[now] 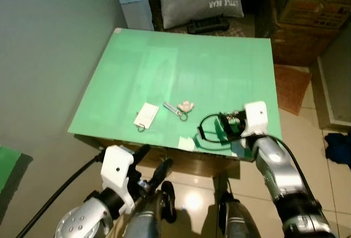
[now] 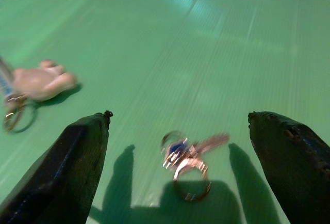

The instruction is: Hang keys on a hook

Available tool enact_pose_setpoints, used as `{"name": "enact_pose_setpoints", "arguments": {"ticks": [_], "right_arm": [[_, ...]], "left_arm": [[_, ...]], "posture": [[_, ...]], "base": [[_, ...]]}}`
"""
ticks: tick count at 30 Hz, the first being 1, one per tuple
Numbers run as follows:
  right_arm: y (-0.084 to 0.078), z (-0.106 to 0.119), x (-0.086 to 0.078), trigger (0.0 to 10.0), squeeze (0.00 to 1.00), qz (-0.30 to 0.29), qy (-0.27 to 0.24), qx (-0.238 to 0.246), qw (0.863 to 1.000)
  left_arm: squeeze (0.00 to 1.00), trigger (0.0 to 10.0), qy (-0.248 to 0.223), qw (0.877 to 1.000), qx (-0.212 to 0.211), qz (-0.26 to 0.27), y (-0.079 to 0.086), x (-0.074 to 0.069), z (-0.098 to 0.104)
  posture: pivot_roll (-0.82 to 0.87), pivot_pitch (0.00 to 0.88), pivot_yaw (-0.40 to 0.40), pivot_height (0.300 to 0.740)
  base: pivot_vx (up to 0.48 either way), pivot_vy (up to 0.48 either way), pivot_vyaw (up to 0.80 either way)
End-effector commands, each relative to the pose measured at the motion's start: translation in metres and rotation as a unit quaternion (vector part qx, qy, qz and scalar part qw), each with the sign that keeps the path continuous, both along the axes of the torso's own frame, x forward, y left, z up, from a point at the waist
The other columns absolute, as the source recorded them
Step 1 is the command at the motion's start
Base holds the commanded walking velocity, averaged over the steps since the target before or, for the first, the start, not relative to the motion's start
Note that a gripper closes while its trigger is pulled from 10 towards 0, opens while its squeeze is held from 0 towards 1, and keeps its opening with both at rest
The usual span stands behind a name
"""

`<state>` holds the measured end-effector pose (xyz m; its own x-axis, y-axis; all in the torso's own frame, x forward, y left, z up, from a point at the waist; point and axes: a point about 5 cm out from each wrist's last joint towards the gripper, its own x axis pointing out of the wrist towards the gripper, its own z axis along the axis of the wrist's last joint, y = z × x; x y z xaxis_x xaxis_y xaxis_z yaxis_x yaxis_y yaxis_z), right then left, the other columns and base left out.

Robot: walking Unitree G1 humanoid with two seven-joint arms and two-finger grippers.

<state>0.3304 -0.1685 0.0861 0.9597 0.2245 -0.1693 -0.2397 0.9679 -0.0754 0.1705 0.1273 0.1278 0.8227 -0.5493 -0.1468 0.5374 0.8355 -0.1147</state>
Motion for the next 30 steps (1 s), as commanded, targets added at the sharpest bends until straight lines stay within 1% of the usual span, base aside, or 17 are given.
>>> {"name": "enact_pose_setpoints", "arguments": {"ticks": [1,4,6,7,10,11,12,13,16,19,20,21,22,24,26,27,30], "right_arm": [[-0.005,-0.008,0.001,10.0,0.00,0.001,0.011,-0.011,1.000],[-0.005,-0.009,0.008,10.0,0.00,0.005,0.016,-0.013,1.000],[-0.005,-0.009,0.009,10.0,0.00,0.004,0.017,-0.013,1.000],[-0.008,-0.011,0.012,10.0,0.00,-0.012,0.023,-0.017,1.000],[-0.009,-0.014,0.015,10.0,0.00,-0.028,0.032,-0.011,0.999],[-0.007,-0.015,0.016,10.0,0.00,-0.028,0.035,-0.009,0.999],[-0.007,-0.015,0.016,10.0,0.00,-0.028,0.035,-0.009,0.999],[-0.003,-0.014,0.018,10.0,0.00,-0.018,0.035,-0.010,0.999],[0.001,-0.013,0.020,10.0,0.00,-0.007,0.036,-0.014,0.999],[0.000,-0.011,0.023,9.8,0.00,-0.012,0.038,-0.022,0.999],[-0.001,-0.011,0.024,4.6,0.00,-0.016,0.040,-0.020,0.999],[-0.001,-0.011,0.025,2.3,0.00,-0.019,0.043,-0.018,0.999],[-0.001,-0.010,0.025,2.3,0.00,-0.021,0.044,-0.017,0.999],[-0.002,-0.011,0.026,0.0,0.00,-0.025,0.051,-0.010,0.998],[-0.004,-0.012,0.025,0.0,0.00,-0.031,0.054,-0.002,0.998],[-0.007,-0.012,0.025,0.0,0.00,-0.049,0.057,0.008,0.997],[-0.012,-0.014,0.025,0.0,0.00,-0.072,0.060,0.018,0.995]], "left_arm": [[0.00,10.0,0.018,1.000,0.000,-0.004,-0.001,-0.010,0.000],[0.00,10.0,0.024,1.000,0.004,-0.005,0.001,-0.016,0.004],[0.00,10.0,0.026,1.000,0.006,-0.006,0.002,-0.017,0.004],[0.00,10.0,0.031,0.999,0.011,-0.001,0.008,-0.021,0.008],[0.00,10.0,0.040,0.999,0.017,0.005,0.014,-0.029,0.013],[0.00,10.0,0.045,0.999,0.024,0.007,0.016,-0.034,0.015],[0.00,10.0,0.045,0.999,0.024,0.007,0.016,-0.034,0.015],[0.00,10.0,0.051,0.998,0.030,0.012,0.018,-0.039,0.016],[0.00,10.0,0.058,0.998,0.031,0.015,0.020,-0.043,0.017],[0.00,10.0,0.063,0.997,0.036,0.019,0.021,-0.046,0.018],[0.00,10.0,0.065,0.997,0.037,0.019,0.021,-0.047,0.018],[0.00,10.0,0.067,0.997,0.038,0.019,0.021,-0.048,0.018],[0.00,10.0,0.069,0.997,0.038,0.019,0.022,-0.049,0.019],[0.00,10.0,0.076,0.996,0.040,0.019,0.023,-0.053,0.019],[0.00,10.0,0.079,0.996,0.040,0.019,0.023,-0.054,0.020],[0.00,10.0,0.081,0.996,0.040,0.018,0.023,-0.054,0.018],[0.00,10.0,0.082,0.996,0.040,0.017,0.021,-0.052,0.015]], "posture": [[0.06,0.306,0.078,0.740],[0.10,0.325,0.091,0.740],[0.10,0.325,0.091,0.740],[0.14,0.353,0.109,0.740],[0.16,0.373,0.124,0.740],[0.17,0.382,0.128,0.740],[0.17,0.382,0.128,0.740],[0.19,0.395,0.139,0.740],[0.20,0.413,0.145,0.740],[0.21,0.421,0.147,0.740],[0.21,0.422,0.147,0.740],[0.21,0.424,0.147,0.740],[0.22,0.426,0.148,0.740],[0.22,0.431,0.149,0.740],[0.21,0.432,0.148,0.740],[0.21,0.432,0.145,0.740],[0.19,0.419,0.136,0.740]], "base": [[0.000,0.000,0.00],[0.000,0.000,0.00],[0.000,0.000,0.00],[0.000,0.000,0.00],[0.000,0.000,0.00],[0.000,0.000,0.00],[0.000,0.000,0.00],[0.000,0.000,0.00],[0.000,0.000,0.00],[0.000,0.000,0.00],[0.000,0.000,0.00],[0.000,0.000,0.00],[0.000,0.000,0.00],[0.000,0.000,0.00],[0.000,0.000,0.00],[0.000,0.000,0.00],[0.000,0.000,0.00]]}}
